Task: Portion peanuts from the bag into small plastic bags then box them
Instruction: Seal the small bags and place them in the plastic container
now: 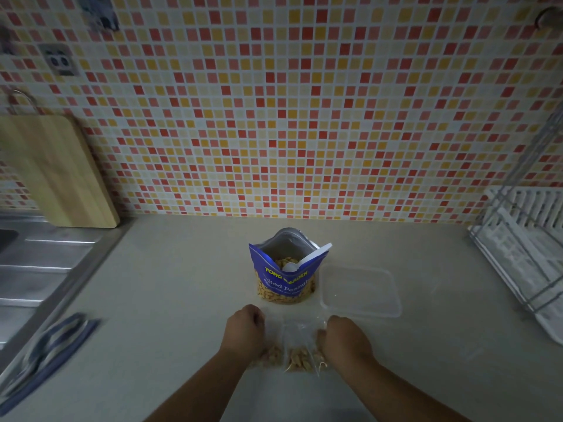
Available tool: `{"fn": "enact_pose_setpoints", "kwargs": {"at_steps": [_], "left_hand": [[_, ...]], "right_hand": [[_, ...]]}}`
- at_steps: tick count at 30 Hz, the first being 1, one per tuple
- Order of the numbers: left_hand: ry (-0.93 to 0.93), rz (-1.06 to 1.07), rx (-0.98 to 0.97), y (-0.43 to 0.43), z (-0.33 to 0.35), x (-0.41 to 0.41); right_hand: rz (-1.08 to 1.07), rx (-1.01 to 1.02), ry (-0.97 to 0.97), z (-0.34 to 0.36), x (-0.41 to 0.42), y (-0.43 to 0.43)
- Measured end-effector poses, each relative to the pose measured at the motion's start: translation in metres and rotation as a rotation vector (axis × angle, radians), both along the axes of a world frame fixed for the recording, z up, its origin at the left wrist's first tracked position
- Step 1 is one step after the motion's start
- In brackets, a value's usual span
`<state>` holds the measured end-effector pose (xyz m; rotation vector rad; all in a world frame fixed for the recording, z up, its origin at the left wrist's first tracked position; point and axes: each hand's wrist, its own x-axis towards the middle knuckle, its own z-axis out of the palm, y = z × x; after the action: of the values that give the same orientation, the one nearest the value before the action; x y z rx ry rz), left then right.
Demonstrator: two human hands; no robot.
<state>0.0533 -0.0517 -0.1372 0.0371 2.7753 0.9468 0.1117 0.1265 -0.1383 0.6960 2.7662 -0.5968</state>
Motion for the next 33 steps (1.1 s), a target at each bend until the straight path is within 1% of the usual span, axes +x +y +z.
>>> {"fn": "enact_pose_setpoints", "kwargs": {"at_steps": [2, 4, 5, 8, 9, 11, 15, 18, 20, 22, 23, 25, 28, 30, 31, 33], "left_hand": [[0.025, -0.012, -0.044, 0.003, -0.003, 0.001], [0.025, -0.022, -0.054, 0.004, -0.003, 0.004], [0.055, -0.039, -0.068, 0.003, -0.003, 0.005], [0.243, -0.147, -0.083, 0.005, -0.004, 0.004], [0.251, -0.187, -0.079, 0.007, -0.001, 0.004], [0.228, -0.244, -0.065, 0.012, 0.003, 0.005], [0.126, -0.252, 0.0, 0.021, 0.008, 0.009], [0.042, -0.223, -0.005, 0.023, 0.009, 0.011], [-0.011, -0.19, 0.015, 0.023, 0.008, 0.011], [-0.059, -0.158, 0.04, 0.022, 0.008, 0.013], [-0.085, -0.138, 0.064, 0.021, 0.008, 0.013], [-0.157, -0.084, 0.158, 0.019, 0.007, 0.014], [-0.271, 0.01, 0.412, 0.017, 0.011, 0.014], [-0.282, 0.039, 0.583, 0.017, 0.017, 0.015], [-0.27, 0.042, 0.628, 0.017, 0.02, 0.015], [-0.226, 0.019, 0.643, 0.017, 0.025, 0.015]], "right_hand": [[-0.049, -0.033, 0.004, -0.001, 0.001, 0.002], [-0.106, -0.114, 0.02, -0.002, 0.002, 0.004], [-0.125, -0.164, 0.036, -0.002, 0.002, 0.006], [-0.134, -0.247, 0.063, -0.001, 0.001, 0.01], [-0.13, -0.255, 0.064, 0.0, 0.001, 0.011], [-0.119, -0.268, 0.051, 0.002, 0.002, 0.011], [-0.124, -0.3, 0.02, -0.001, 0.004, 0.005], [-0.176, -0.354, 0.004, -0.009, 0.007, 0.005], [-0.154, -0.351, -0.023, -0.011, 0.008, 0.005], [-0.151, -0.366, -0.001, -0.007, 0.009, 0.004], [-0.159, -0.405, 0.032, -0.005, 0.009, 0.004], [-0.202, -0.543, 0.115, -0.002, 0.007, 0.005], [-0.244, -0.76, 0.201, 0.007, 0.009, 0.002], [-0.254, -0.819, 0.219, 0.011, 0.009, 0.0], [-0.254, -0.845, 0.23, 0.013, 0.009, -0.001], [-0.247, -0.872, 0.29, 0.016, 0.01, -0.005]]}}
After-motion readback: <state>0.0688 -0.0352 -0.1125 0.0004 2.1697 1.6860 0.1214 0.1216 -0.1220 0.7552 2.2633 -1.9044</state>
